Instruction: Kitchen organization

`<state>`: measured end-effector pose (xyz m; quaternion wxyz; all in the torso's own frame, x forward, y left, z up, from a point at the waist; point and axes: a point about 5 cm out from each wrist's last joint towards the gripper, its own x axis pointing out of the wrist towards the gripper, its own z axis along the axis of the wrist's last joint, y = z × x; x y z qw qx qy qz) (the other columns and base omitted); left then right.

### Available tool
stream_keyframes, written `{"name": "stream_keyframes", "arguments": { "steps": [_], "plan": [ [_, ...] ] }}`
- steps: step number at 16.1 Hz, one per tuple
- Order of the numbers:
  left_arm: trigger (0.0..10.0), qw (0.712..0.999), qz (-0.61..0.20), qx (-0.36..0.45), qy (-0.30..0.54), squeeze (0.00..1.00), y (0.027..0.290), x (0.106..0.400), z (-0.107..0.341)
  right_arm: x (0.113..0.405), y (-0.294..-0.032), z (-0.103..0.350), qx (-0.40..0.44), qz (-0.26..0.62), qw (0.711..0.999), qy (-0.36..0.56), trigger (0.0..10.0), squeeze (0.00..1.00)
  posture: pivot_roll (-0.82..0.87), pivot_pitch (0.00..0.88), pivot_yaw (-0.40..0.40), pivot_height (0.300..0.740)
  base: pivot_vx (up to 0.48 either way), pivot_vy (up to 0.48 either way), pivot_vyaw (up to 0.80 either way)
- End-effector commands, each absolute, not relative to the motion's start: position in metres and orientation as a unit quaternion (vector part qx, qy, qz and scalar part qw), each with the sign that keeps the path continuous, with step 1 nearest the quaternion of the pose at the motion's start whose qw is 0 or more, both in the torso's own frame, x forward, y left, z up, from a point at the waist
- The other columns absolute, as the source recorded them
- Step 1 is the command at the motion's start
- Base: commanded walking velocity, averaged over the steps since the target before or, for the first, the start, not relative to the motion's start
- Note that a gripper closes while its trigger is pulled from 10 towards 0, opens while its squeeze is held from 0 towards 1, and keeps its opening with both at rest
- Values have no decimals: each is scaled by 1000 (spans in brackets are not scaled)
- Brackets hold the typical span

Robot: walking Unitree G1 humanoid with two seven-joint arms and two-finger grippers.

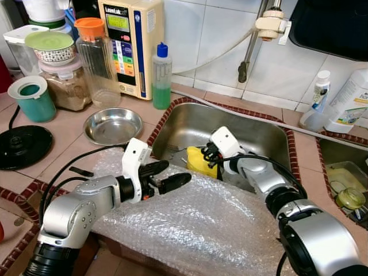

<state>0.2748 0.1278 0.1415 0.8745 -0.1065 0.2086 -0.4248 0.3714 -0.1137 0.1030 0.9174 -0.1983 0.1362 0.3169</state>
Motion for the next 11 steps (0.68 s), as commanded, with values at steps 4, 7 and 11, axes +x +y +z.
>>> {"name": "stream_keyframes", "arguments": {
  "steps": [4, 7, 11],
  "plan": [
    [10000, 893, -405, -89, 173, 1000, 127, 283, 147, 366, -109, 96, -154, 355, 905, 177, 10000, 1000, 185, 0, -61, 740, 0, 0, 0],
    [10000, 902, -388, -81, 168, 1000, 129, 287, 145, 367, -109, 96, -132, 343, 915, 167, 10000, 1000, 178, 0, -69, 740, 0, 0, 0],
    [10000, 915, -369, -80, 144, 1000, 131, 294, 147, 365, -109, 94, -107, 332, 924, 156, 10000, 1000, 175, 0, -88, 740, 0, 0, 0]
  ]
}}
